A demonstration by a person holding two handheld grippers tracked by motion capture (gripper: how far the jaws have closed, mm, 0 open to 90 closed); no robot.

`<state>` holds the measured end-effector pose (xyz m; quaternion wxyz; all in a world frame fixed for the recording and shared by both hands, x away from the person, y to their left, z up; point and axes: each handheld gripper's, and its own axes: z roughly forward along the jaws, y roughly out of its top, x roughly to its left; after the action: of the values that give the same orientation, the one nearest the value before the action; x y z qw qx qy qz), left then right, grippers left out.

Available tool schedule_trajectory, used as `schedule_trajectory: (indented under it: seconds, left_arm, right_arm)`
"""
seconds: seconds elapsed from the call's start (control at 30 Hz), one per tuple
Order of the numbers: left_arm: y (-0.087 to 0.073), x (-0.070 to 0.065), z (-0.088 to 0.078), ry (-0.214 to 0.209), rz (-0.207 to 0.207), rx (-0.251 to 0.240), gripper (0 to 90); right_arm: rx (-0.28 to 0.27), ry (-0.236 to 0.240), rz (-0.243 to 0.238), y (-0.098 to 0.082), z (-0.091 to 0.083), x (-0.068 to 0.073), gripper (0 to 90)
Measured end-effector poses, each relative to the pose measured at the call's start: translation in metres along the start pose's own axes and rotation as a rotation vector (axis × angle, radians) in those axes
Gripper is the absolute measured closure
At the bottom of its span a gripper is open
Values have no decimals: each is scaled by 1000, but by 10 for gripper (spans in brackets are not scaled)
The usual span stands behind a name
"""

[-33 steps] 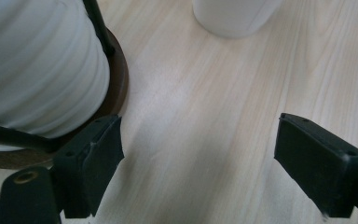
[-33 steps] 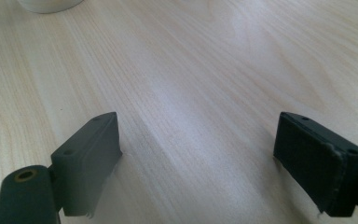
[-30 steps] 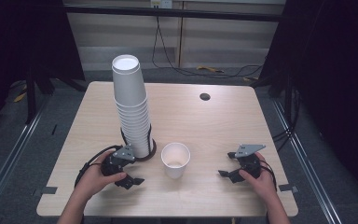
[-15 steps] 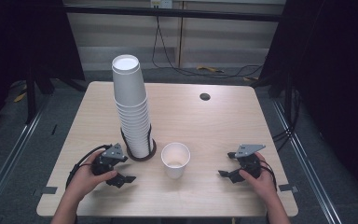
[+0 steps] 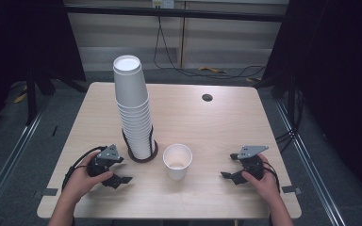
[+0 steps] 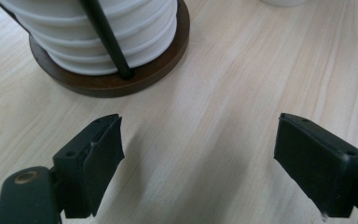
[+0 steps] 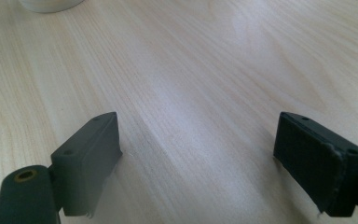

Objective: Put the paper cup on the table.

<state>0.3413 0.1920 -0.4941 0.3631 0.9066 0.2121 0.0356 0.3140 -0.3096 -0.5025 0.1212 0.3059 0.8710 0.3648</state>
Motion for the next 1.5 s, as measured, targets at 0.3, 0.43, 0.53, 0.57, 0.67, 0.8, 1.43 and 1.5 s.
schedule_trajectory:
  seconds: [0.3, 0.43, 0.53, 0.57, 0.67, 0.8, 1.43, 1.5]
  left_arm:
    - [-9, 7, -2, 17, -21, 0, 152]
    - [-13, 8, 0, 25, -34, 3, 152]
    - [-16, 11, -1, 31, -26, 6, 151]
    - [-17, 12, -1, 36, -30, -6, 151]
    - [-20, 14, -3, 39, -36, -22, 150]
    - [-24, 15, -3, 46, -27, -43, 144]
    - [-29, 16, 1, 60, 4, -84, 76]
    - [-29, 16, 2, 60, 4, -84, 74]
  right_arm:
    - [0, 0, 0, 0, 0, 0, 142]
    - [0, 0, 0, 0, 0, 0, 141]
    - [0, 0, 0, 0, 0, 0, 141]
    - [0, 0, 0, 0, 0, 0, 141]
    - [0, 0, 0, 0, 0, 0, 141]
    - [0, 1, 0, 0, 0, 0, 141]
    - [0, 1, -1, 0, 0, 0, 141]
    - [0, 0, -1, 0, 0, 0, 141]
